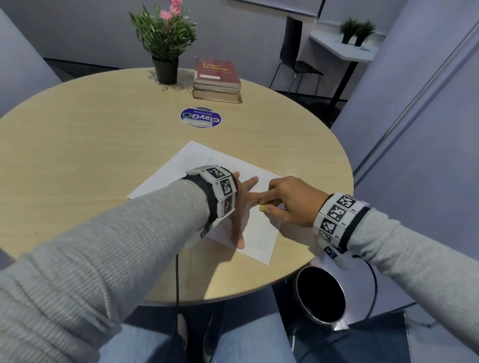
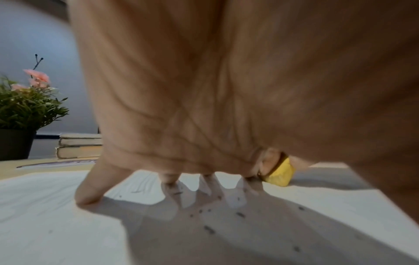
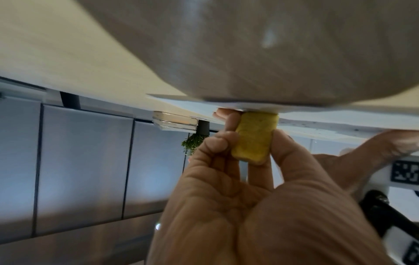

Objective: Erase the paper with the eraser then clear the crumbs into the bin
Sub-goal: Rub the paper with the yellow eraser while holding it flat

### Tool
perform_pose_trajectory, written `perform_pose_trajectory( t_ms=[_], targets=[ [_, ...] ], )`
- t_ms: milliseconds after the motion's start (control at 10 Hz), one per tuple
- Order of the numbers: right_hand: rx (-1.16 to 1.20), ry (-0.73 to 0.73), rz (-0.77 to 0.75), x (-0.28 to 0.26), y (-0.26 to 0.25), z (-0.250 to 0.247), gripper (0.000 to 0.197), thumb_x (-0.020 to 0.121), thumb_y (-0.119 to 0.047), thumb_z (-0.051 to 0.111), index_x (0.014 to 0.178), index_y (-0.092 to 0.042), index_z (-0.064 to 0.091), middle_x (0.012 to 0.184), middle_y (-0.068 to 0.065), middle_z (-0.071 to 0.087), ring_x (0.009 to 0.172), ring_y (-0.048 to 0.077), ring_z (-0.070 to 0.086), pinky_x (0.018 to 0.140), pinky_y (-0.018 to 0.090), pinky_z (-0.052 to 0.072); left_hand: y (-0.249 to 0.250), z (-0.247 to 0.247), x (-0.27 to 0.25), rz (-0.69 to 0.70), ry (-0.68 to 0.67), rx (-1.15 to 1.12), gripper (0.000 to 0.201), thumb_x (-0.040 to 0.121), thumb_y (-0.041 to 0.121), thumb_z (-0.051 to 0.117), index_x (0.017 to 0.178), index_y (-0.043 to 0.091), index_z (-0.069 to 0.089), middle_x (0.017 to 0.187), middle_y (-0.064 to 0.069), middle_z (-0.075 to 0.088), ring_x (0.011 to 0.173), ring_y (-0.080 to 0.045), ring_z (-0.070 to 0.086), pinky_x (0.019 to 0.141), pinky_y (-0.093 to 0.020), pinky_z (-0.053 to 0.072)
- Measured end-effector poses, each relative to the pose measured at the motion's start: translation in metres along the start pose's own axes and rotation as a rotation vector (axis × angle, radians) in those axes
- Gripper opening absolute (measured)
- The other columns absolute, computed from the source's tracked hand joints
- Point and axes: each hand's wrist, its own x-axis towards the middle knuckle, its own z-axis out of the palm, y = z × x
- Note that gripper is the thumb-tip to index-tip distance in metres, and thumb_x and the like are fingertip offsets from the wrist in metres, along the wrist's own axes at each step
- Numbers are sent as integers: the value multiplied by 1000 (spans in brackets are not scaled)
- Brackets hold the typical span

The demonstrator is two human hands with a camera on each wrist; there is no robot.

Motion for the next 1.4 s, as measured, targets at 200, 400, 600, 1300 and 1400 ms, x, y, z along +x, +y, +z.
perform_pose_trajectory(
  t_ms=[200, 400, 600, 1300, 1400],
  targets=[
    [87, -106, -206, -33, -46, 6, 25, 88, -31, 53, 93, -17, 73, 86, 2, 61, 71, 16, 57, 67, 30, 49, 13, 2, -14, 109, 31, 112, 125, 63, 58, 80, 150, 39, -8, 156, -2, -23, 143, -30, -18, 112, -59, -4],
    [49, -1, -4, -10, -3, -6, 24, 89, -31, 55, 98, -20, 73, 86, 5, 61, 75, 20, 58, 73, 40, 51, 10, 13, -2, 183, 227, 11, 150, 16, 101, 47, 145, 50, -11, 159, -18, -6, 144, -41, -6, 109, -70, 1],
    [103, -124, -255, -34, -57, 6, 23, 87, -29, 55, 96, -18, 73, 87, 3, 62, 70, 18, 59, 65, 28, 48, 10, 8, -8, 194, 10, 314, 125, 63, 74, 67, 148, 39, -18, 142, 10, -37, 132, -19, -36, 108, -57, -17],
    [84, -71, -224, -35, -54, 7, 19, 85, -28, 57, 88, -18, 72, 88, 1, 60, 72, 17, 57, 65, 31, 49, 7, 7, -11, 119, 61, 88, 137, 52, 63, 82, 149, 40, -12, 158, -9, -19, 144, -37, -17, 112, -61, -3],
    [128, -85, -187, -29, -38, 3, 23, 86, -31, 55, 94, -19, 74, 87, 0, 62, 72, 16, 59, 68, 30, 50, 5, 6, -12, 87, 65, -22, 147, 31, 62, 81, 150, 38, -2, 159, -14, -12, 144, -41, -9, 112, -63, 5]
  ],
)
